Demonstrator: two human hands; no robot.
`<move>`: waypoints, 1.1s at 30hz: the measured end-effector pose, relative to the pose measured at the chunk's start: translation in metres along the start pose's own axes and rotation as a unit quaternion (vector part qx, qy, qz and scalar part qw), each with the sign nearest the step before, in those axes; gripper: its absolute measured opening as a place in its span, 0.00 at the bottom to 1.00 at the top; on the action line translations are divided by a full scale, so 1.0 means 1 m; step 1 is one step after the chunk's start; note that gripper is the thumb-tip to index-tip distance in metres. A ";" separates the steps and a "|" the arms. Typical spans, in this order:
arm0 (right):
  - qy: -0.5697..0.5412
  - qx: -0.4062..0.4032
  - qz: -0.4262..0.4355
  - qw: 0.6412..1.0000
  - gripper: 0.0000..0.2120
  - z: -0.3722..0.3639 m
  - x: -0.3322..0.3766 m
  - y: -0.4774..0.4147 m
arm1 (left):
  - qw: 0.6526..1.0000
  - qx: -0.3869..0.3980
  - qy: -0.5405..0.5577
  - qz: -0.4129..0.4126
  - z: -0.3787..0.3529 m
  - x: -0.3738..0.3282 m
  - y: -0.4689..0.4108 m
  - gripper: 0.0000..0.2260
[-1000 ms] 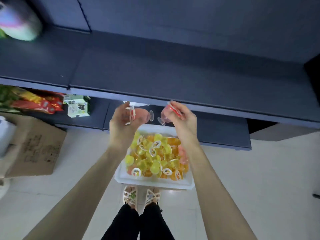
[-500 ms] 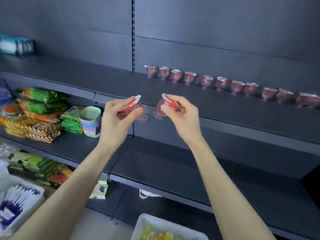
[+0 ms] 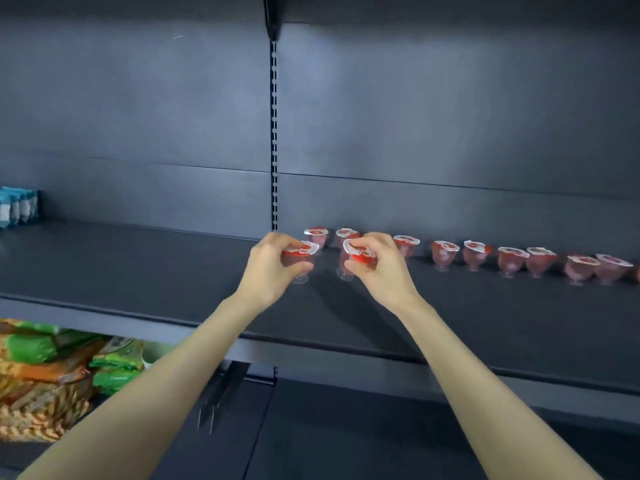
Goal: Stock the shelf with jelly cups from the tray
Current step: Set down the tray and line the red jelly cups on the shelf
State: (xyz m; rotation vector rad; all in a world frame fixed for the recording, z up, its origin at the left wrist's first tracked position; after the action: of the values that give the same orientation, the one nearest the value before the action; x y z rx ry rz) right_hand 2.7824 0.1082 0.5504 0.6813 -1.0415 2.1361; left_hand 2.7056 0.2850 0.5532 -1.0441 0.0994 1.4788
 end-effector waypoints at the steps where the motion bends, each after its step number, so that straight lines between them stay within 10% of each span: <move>1: 0.018 0.006 -0.015 1.000 0.16 -0.005 -0.009 -0.010 | 1.000 0.014 0.002 0.012 -0.005 0.010 -0.013 0.13; 33: 0.320 0.117 -0.106 0.934 0.23 -0.047 -0.061 -0.077 | 0.936 0.184 -0.284 -0.092 -0.080 0.054 -0.096 0.20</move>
State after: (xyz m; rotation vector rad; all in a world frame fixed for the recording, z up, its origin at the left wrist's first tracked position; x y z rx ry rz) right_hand 2.8711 0.1626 0.5196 0.1526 -0.3496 2.0827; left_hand 2.8373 0.2991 0.5201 -0.2922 -0.1298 1.4642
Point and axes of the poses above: each hand's wrist, its own y-axis away from the middle knuckle, its own z-axis out of the back of the hand, x = y × z, the point moved 10 cm from there along -y, towards the middle knuckle, and after that the axes turned 7 degrees about x, right-handed, at the moved point
